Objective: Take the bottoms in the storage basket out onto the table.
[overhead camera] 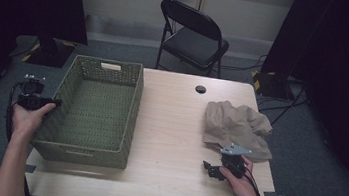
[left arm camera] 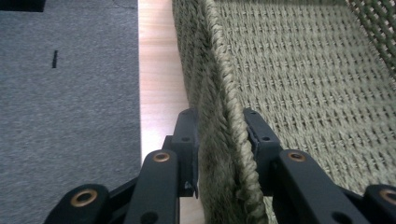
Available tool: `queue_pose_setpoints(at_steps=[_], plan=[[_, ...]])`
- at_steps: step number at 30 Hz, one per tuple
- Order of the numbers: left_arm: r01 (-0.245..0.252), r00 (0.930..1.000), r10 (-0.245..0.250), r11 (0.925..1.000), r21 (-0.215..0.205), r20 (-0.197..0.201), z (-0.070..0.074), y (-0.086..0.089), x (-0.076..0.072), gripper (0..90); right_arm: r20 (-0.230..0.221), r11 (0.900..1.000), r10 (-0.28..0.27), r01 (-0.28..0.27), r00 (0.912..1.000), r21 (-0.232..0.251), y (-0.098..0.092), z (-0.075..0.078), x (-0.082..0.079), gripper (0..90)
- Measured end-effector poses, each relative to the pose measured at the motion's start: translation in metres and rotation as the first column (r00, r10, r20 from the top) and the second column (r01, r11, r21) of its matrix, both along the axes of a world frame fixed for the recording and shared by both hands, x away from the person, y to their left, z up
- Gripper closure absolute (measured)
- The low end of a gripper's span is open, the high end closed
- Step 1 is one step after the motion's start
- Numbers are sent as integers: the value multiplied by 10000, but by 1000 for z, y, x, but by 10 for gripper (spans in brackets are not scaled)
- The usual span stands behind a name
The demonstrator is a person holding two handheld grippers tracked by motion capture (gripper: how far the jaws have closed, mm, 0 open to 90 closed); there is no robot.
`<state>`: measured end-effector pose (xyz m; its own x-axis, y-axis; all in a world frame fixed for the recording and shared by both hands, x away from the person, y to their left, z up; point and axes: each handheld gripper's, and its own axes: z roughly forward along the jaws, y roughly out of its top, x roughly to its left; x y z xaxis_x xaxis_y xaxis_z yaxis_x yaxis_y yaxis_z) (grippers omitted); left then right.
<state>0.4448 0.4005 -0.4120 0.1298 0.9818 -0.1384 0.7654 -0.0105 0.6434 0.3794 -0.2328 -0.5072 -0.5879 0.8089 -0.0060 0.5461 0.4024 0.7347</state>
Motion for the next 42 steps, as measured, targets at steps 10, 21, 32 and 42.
queue_pose_setpoints(at_steps=[10, 21, 32, 42], plan=[[-229, 9995, 221, 9991, 345, 228, 1, 4, -5, 645, -1, 10000, -1, 1, 10000, -1, 0, 0, 0, 122], [189, 9902, -294, 9968, 772, 1365, 17, -4, -17, 464, -4, 10000, 1, -1, 10000, 5, 0, 0, 1, 120], [655, 9808, -829, 9927, 1017, 1766, 35, -28, -28, 472, -4, 10000, 2, -2, 10000, -2, 1, 0, 1, 119], [1734, 9648, -1862, 9813, 832, 1855, 40, -76, -33, 432, -3, 10000, 5, -5, 10000, -5, 1, 0, 1, 120]])
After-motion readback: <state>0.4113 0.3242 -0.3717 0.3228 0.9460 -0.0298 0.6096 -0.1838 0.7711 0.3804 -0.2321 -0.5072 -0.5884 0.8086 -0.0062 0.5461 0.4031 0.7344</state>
